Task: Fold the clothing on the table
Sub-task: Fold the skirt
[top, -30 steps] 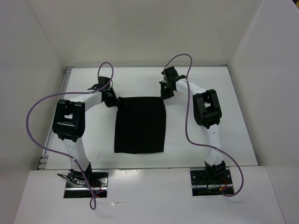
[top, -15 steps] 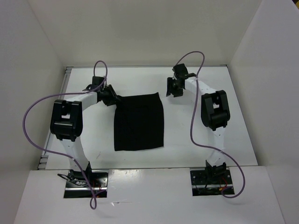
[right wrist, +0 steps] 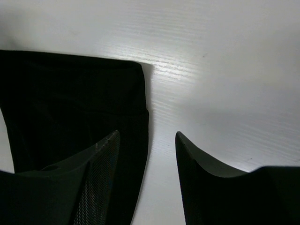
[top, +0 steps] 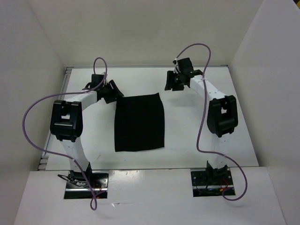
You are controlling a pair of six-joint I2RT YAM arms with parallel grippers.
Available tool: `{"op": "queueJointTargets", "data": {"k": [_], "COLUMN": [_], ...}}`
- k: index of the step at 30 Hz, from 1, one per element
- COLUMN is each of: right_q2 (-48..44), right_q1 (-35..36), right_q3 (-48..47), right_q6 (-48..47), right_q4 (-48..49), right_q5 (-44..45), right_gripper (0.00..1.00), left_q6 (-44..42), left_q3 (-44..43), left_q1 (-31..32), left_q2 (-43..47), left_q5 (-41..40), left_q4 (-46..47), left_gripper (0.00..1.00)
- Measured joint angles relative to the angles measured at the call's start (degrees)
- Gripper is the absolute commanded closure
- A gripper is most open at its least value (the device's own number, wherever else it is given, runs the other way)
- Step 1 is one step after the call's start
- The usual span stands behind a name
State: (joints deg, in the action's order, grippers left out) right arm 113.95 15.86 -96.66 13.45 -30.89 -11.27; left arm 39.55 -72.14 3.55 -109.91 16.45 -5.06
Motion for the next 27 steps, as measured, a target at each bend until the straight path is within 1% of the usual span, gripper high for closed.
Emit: {"op": "queueJointTargets", "data": {"k": [7, 14, 15, 16, 18, 19, 21, 23, 24, 25, 26, 27], "right_q2": [4.9, 8.63, 9.09, 9.57, 10.01, 10.27, 10.56, 10.86, 11.08, 11.32, 11.67, 12.0], "right_q1": [0.74, 0.87, 0.87, 0.87, 0.87, 0.87, 0.87, 0.87, 0.87, 0.87, 0.87, 0.87], "right_q3": [-0.02, -1.36, -1.64, -1.92, -2.19, -2.45, -2.73, -3.19, -3.54, -3.89, -4.17, -4.42], "right_q6": [-1.42, -2.12, -2.21, -2.27, -2.38, -2.43, -2.45, -2.47, -2.45, -2.47, -2.47, -2.51], "right_q4": [0.0, 0.04, 0.04, 0.04, 0.07, 0.04, 0.07, 0.04, 0.02, 0.04, 0.04, 0.07], "right_q5": [-5.16, -7.98, -8.28, -8.72, -9.14, -9.31, -9.62, -9.9, -10.05, -10.19, -10.32, -10.49], "right_gripper": [0.43, 0.43, 0.43, 0.43, 0.43, 0.43, 0.43, 0.43, 0.43, 0.43, 0.43, 0.43], "left_q6": [-2.34, -5.33, -5.64, -6.23, -6.64, -6.71, -6.99, -7.39, -7.56, -7.32, -7.45, -7.67], "left_q3": [-4.57, -4.31, -3.93, -3.45, -2.67, -2.4, -2.23, -2.21, -2.21, -2.21, -2.21, -2.21], "left_q1": [0.0, 0.0, 0.0, 0.0, 0.0, 0.0, 0.0, 0.0, 0.0, 0.0, 0.0, 0.0], "left_q2": [-0.92, -2.51, -2.51, -2.51, -2.62, -2.69, -3.34, -4.5, -5.05, -5.46, -5.81, -6.16], "left_q5": [-3.85, -8.44, -8.83, -9.2, -9.22, -9.07, -8.09, -6.56, -5.92, -4.94, -4.35, -3.26], "left_q4": [-0.76, -3.08, -3.21, -3.48, -3.45, -3.45, -3.08, -2.36, -2.12, -1.46, -1.14, -0.61], "left_gripper": [0.33, 0.39, 0.41, 0.45, 0.49, 0.55, 0.61, 0.72, 0.85, 0.94, 1.0, 1.0]}}
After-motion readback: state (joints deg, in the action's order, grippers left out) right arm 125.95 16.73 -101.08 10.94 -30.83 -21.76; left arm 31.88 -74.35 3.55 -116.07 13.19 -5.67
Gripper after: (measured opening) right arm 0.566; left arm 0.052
